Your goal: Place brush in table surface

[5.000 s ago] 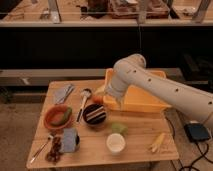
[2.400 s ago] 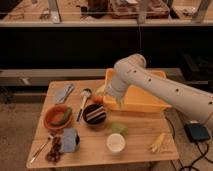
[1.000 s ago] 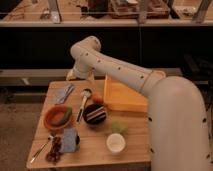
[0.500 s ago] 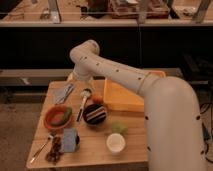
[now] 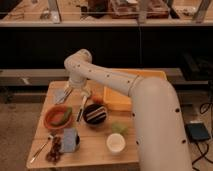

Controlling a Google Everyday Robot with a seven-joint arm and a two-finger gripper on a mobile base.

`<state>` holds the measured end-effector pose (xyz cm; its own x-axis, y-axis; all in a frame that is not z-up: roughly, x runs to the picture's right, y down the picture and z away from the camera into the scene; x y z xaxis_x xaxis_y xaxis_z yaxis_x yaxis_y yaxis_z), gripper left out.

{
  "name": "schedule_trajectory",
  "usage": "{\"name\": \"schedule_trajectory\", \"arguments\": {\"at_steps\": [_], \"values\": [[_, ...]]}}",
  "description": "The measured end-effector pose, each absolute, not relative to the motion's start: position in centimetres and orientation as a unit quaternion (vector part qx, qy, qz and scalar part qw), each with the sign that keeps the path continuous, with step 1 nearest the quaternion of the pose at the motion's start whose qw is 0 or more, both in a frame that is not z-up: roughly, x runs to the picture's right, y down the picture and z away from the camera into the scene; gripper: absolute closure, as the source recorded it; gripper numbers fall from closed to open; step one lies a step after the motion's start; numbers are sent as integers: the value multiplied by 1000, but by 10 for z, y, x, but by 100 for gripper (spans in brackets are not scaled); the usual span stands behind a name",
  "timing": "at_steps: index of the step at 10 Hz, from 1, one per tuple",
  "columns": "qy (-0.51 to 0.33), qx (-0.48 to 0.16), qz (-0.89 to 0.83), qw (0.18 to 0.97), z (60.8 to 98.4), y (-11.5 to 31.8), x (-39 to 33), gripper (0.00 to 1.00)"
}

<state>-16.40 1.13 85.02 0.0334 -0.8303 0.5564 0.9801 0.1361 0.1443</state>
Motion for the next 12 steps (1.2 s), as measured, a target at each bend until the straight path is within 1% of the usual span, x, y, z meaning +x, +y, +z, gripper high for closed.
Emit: {"name": "schedule_trajectory", "arguments": {"at_steps": [4, 6, 7, 9, 10, 12], "values": [[-267, -168, -637, 703, 880, 33, -159, 20], [-271, -173, -636, 701, 889, 39, -163, 20], [-272, -175, -636, 701, 892, 41, -163, 23], [-275, -179, -634, 700, 897, 44, -164, 38], [-275, -180, -634, 700, 898, 44, -166, 41], [-280, -189, -628, 701, 903, 50, -163, 41]]}}
